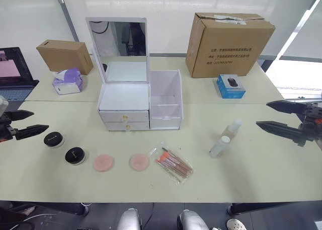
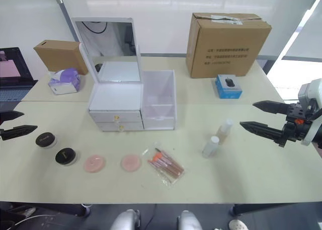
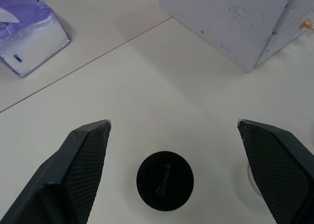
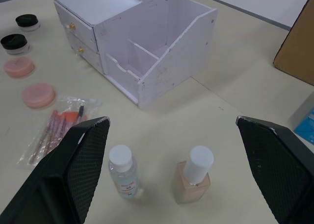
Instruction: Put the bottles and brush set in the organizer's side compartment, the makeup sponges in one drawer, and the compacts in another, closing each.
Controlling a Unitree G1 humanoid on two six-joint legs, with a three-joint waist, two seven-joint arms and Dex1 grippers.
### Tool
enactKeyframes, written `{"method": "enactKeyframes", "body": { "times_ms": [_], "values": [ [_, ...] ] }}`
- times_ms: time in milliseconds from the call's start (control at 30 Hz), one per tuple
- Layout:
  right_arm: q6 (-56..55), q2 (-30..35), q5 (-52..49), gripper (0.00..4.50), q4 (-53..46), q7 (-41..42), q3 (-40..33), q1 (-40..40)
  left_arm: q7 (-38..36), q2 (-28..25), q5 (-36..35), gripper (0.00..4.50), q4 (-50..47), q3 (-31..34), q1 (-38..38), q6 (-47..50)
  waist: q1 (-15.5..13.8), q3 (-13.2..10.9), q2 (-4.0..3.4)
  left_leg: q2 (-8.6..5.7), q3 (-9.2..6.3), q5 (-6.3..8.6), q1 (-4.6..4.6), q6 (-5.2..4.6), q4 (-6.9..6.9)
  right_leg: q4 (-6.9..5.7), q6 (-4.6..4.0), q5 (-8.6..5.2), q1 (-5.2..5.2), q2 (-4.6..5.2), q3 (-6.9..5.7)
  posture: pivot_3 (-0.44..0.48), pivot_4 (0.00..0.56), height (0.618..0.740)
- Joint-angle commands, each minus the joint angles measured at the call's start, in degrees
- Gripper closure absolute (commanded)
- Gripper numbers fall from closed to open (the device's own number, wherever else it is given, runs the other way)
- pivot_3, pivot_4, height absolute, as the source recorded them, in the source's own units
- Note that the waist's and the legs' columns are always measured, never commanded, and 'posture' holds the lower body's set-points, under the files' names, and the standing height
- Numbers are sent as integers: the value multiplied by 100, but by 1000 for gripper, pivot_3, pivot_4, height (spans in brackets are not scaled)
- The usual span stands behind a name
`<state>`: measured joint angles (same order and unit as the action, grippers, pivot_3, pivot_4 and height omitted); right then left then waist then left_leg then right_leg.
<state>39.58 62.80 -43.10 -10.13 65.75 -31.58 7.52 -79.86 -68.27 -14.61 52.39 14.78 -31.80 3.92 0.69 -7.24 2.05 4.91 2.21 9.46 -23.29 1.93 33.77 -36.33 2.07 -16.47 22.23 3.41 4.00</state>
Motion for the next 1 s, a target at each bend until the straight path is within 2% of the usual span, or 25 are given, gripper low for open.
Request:
{"method": "enactKeyframes", "body": {
  "times_ms": [33, 133, 267, 433, 533, 633, 767, 833, 1000],
  "values": [
    [73, 29, -121, 0, -125, -26, -67, 98, 47, -212, 80, 52, 196, 20, -490, -127, -7, 0, 1, 0, 0, 0, 0, 0, 0, 0, 0, 0, 0, 0, 0, 0, 150, 740],
    [222, 31, -236, 0, -262, -108, -36, 169, -4, -209, 138, 52, 353, -66, -1005, -15, -34, -1, 12, 1, -3, 0, -8, 0, 3, -4, 11, -8, 4, -4, -3, 0, 150, 740],
    [472, 17, -390, 0, -352, -184, -72, 168, -246, 37, -193, 52, -85, 10, -1316, 560, -37, 0, 9, -2, -1, 0, -6, 0, 8, -5, 13, -8, -4, -1, 0, 0, 150, 740],
    [809, -63, -660, 0, -591, -340, -186, 36, -476, 292, -891, 52, -1741, 94, -1005, 1805, -32, 0, 10, -2, -3, 0, -5, 0, 14, -43, 23, -2, 0, -3, 0, 0, 150, 740],
    [1008, -108, -854, 0, -806, -434, -360, -109, -519, 391, -1381, 52, -3178, -51, -666, 2750, -5, 0, 10, -3, -6, -1, -3, -1, 15, -46, 23, -2, -1, -4, 4, 0, 150, 740],
    [1142, -228, -1002, 0, -1110, -700, -663, -270, -206, 734, -1932, 52, -4403, -269, -693, 3672, -21, 0, 10, -4, -11, -1, 1, -1, 17, -50, 29, -9, -7, -6, 4, 0, 150, 740],
    [1439, -483, -1264, 0, -1703, -1109, -1192, -742, 212, 1271, -2285, 52, -5451, -643, -790, 4239, -27, 0, 10, -9, -21, -1, 0, -1, 21, -49, 47, -19, -11, -9, 6, 0, 150, 740],
    [1534, -608, -1385, 0, -1945, -1321, -1410, -941, 386, 1482, -2390, 52, -5713, -790, -903, 4440, -29, 0, 10, -11, -40, -1, -2, -2, 31, -48, 48, -19, -15, -18, 8, 0, 150, 740],
    [1671, -1332, -1725, 0, -2849, -1951, -2132, -1974, 1092, 2466, -2454, 52, -6071, -1390, -1621, 4764, -88, 1, 11, -20, -76, -2, -1, -3, 53, -46, 50, -21, -31, -31, 9, 0, 150, 740]
  ]
}}
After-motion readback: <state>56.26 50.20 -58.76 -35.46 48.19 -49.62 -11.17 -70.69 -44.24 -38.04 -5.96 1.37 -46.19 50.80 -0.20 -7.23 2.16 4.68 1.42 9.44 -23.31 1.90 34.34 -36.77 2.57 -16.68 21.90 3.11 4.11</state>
